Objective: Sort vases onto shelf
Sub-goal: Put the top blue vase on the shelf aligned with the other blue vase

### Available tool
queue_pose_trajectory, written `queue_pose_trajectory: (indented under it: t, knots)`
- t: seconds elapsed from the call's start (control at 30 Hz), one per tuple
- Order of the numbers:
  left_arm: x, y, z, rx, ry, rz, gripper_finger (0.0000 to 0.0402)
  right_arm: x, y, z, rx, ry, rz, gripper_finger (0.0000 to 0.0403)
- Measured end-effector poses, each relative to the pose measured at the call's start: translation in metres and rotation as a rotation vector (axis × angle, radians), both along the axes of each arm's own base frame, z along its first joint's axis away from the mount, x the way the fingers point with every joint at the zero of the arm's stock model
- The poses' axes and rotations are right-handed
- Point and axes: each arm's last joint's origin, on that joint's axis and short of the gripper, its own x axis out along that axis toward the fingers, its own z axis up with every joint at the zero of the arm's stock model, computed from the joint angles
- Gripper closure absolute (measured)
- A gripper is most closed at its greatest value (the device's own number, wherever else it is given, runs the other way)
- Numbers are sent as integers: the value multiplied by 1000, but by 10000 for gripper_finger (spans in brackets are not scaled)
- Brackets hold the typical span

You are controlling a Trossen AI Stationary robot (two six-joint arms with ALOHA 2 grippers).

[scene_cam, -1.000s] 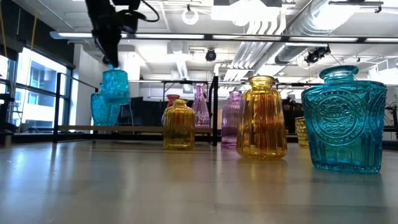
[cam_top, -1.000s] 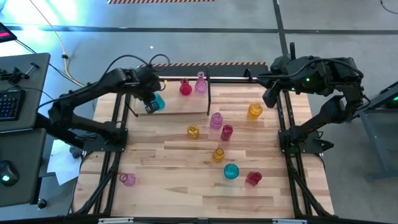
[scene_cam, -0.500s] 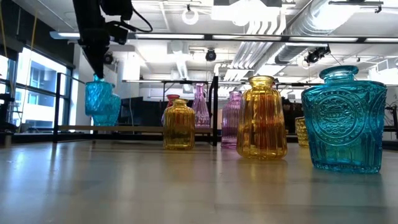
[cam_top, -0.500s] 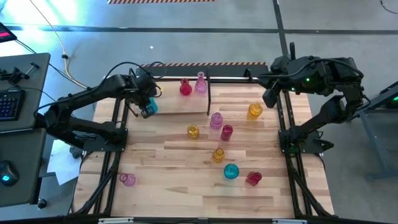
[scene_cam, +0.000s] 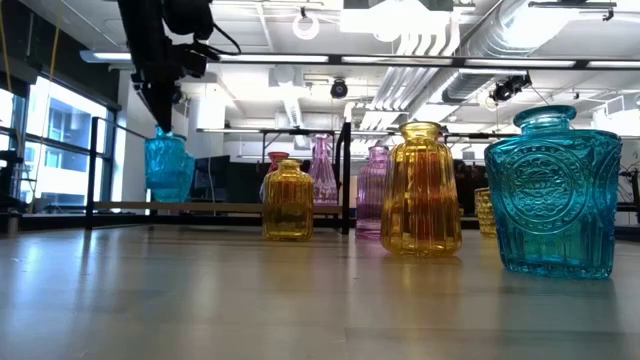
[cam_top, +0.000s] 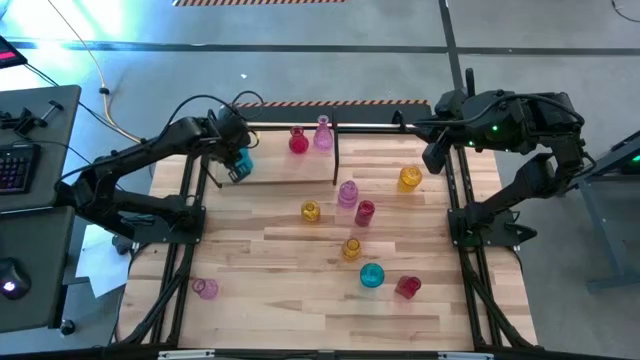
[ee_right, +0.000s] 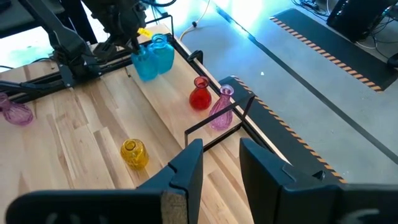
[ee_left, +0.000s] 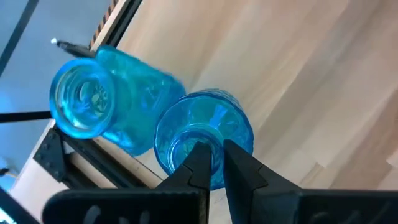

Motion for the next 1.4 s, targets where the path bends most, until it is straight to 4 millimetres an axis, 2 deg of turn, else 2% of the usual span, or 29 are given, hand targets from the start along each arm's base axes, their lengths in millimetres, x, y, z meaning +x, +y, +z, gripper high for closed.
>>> queue_pose_trajectory:
  t: [1.0, 1.4]
  knots:
    - [-18, 17, -1, -15, 46, 72, 389, 0, 0, 0, 2, 0, 1, 316]
    - [-18, 20, 0, 19, 52, 74, 389, 0, 0, 0, 2, 0, 1, 316]
